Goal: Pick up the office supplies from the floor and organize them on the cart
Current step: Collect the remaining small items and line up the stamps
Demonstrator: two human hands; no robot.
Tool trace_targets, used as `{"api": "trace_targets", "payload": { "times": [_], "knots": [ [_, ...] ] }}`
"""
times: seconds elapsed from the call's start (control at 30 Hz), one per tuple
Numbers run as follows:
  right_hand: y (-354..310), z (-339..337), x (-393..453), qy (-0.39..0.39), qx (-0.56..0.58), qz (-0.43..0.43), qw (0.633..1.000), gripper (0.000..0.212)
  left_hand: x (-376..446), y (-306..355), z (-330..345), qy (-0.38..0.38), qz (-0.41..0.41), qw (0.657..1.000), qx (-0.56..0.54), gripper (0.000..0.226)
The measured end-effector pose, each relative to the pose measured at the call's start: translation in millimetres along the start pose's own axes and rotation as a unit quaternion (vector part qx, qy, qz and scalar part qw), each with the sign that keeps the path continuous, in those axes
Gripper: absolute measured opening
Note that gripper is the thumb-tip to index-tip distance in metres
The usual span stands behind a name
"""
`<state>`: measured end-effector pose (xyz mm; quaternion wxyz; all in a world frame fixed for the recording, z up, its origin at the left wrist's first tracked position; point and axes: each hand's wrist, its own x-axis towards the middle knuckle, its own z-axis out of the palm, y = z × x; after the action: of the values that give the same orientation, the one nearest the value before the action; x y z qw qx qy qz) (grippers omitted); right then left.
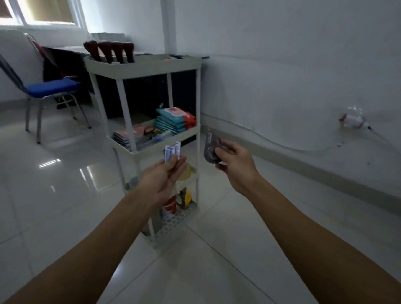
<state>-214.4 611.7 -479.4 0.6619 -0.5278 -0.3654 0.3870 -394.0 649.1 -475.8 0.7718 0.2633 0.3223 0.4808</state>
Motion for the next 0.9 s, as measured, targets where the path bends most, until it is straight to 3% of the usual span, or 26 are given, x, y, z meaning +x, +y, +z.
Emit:
{"api": "trace_targets", "payload": {
  "times": [0.13,0.33,0.6,0.77,0.9],
  "knots": [
    [-22,30,69,0.024,0.069,0.012,0.997,0.027,38,44,24,0.009,0.005,1.000,-0.004,0.012],
    [-102,64,139,-0.020,0.103,0.006,0.994,0.028,59,103,71,-0.005,0.028,0.999,0.031,0.019],
    [-211,115,217,-0.084,-0.148,-0.061,0.984,0.024,68,210,147,-0.038,0.205,0.964,0.167,0.015],
    [-212,159,232,-0.208,-0.287,-0.081,0.932,0.019,76,273,158,-0.004,0.318,0.900,0.299,0.019],
    [-193,193,236,-0.229,-0.331,-0.049,0.914,0.022,89,304,142,0.051,0.344,0.882,0.319,0.022]
  ]
}}
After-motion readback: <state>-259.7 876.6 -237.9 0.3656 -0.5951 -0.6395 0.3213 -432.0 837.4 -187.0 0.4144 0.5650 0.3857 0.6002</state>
